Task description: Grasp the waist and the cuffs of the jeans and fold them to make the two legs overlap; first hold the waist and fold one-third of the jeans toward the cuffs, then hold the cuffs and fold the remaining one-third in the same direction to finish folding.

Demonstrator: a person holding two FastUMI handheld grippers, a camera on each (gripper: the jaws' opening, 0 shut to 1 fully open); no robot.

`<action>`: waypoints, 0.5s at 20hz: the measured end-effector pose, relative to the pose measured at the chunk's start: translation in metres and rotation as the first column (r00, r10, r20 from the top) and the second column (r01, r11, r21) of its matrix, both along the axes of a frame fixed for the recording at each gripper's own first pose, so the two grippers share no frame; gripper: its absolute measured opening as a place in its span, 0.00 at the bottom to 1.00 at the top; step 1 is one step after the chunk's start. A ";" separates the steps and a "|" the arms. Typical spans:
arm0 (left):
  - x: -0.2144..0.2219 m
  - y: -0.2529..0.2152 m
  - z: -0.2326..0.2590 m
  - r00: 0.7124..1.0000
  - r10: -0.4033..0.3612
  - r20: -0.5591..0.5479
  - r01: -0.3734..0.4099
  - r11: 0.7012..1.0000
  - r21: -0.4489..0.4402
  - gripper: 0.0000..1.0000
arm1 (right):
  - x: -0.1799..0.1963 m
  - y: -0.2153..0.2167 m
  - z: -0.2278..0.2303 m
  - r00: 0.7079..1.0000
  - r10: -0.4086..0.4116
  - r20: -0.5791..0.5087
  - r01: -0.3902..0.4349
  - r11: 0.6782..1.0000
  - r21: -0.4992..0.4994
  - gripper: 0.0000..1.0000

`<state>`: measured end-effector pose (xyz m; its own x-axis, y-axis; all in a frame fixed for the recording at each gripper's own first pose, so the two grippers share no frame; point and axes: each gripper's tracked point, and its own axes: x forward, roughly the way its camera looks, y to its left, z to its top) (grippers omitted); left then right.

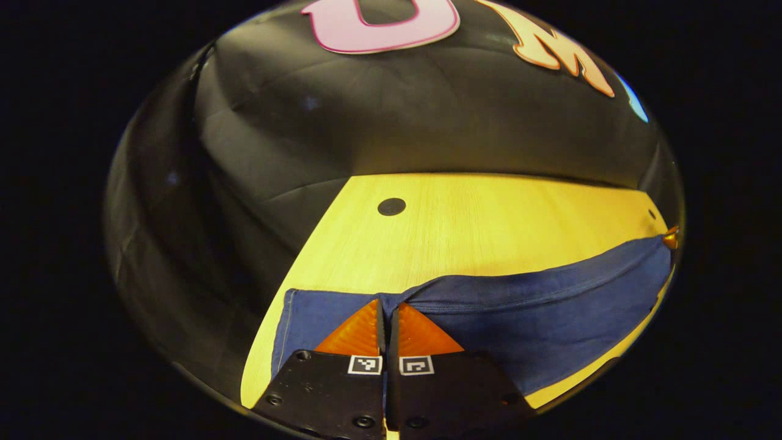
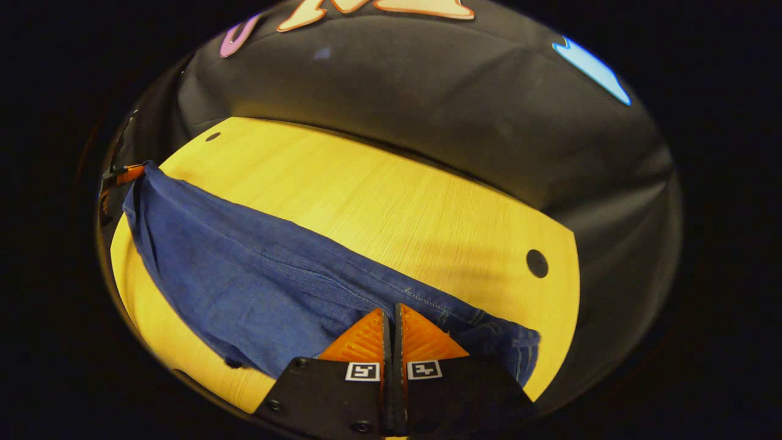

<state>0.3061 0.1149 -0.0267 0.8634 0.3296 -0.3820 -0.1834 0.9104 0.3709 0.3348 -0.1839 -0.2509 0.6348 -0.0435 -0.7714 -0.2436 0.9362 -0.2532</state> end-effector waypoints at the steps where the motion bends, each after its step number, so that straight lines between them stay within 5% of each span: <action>1: 0.004 0.000 -0.010 1.000 0.007 -0.023 -0.007 1.000 0.012 0.00 | 0.006 0.001 -0.008 1.000 -0.013 0.000 0.013 1.000 0.009 0.02; 4: 0.005 0.000 -0.019 0.998 0.029 -0.048 -0.029 0.999 0.019 0.00 | 0.010 -0.003 -0.017 1.000 0.017 0.005 -0.017 1.000 -0.005 0.06; 5: 0.005 0.000 -0.017 0.998 0.042 -0.045 -0.041 0.999 0.020 0.00 | 0.012 -0.006 -0.015 1.000 0.009 0.008 -0.009 1.000 -0.014 0.16; 7: 0.003 -0.007 -0.012 0.998 0.055 -0.031 -0.055 0.998 -0.005 0.07 | 0.011 -0.017 -0.003 1.000 -0.004 0.031 0.004 1.000 -0.014 0.64; 8: 0.001 -0.012 -0.006 0.998 0.069 -0.010 -0.069 0.997 -0.016 0.31 | 0.011 -0.016 0.002 0.999 -0.017 0.035 0.016 0.999 0.030 0.89; 9: -0.003 -0.012 -0.004 0.996 0.088 0.014 -0.088 0.996 -0.027 0.54 | 0.005 -0.017 0.008 0.999 -0.038 0.036 0.036 0.997 0.072 1.00; 10: -0.008 -0.008 0.001 0.992 0.119 0.045 -0.117 0.993 -0.031 0.77 | 0.002 -0.020 0.015 0.997 -0.059 0.043 0.054 0.993 0.100 1.00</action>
